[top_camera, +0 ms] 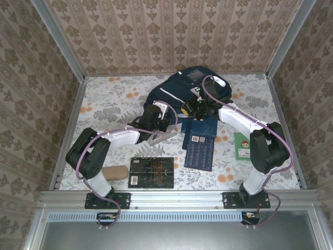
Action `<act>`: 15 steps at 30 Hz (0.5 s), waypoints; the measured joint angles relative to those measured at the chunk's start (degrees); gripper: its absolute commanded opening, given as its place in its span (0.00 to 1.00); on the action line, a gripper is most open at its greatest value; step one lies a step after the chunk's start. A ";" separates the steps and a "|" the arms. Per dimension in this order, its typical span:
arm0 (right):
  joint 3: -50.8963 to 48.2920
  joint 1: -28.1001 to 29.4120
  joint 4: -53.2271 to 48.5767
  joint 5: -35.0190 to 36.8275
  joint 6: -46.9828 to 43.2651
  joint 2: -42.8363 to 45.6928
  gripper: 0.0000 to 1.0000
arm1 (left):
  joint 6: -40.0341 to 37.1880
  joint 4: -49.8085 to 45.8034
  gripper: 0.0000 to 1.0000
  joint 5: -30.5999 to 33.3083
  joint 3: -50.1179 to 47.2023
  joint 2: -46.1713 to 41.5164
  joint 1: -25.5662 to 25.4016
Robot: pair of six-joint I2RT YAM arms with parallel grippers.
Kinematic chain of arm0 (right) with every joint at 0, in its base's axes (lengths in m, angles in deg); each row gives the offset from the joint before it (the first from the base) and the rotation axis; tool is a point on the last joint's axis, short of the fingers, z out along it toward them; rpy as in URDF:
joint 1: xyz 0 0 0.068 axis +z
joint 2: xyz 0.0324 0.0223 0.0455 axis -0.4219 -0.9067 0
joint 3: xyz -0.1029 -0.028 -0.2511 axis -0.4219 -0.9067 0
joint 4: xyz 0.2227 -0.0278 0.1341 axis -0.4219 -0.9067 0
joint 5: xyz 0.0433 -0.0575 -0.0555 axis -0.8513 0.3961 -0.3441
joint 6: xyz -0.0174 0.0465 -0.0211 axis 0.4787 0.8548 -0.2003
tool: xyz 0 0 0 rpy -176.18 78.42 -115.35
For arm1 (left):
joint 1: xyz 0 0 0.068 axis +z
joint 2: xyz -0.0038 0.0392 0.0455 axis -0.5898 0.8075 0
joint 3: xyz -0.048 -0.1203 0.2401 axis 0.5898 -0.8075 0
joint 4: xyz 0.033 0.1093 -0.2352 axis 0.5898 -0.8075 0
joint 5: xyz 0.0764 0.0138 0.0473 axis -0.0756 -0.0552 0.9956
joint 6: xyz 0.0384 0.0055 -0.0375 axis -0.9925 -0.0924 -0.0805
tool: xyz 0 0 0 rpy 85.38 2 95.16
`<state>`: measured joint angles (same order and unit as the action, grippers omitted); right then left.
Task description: Pack the student bag
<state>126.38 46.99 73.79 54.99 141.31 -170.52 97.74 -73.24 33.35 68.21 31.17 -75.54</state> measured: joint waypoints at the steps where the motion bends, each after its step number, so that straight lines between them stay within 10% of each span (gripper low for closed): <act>1: 0.00 0.00 0.00 0.00 0.00 0.00 0.00 | 0.04 0.04 0.00 0.31 0.00 0.31 0.04; 15: -0.20 -1.88 0.04 -1.18 -0.74 2.73 0.00 | -0.17 0.22 0.00 0.66 -0.09 -4.26 3.30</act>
<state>126.19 45.12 73.83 53.81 140.56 -167.79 97.56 -73.02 34.01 68.12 26.91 -72.24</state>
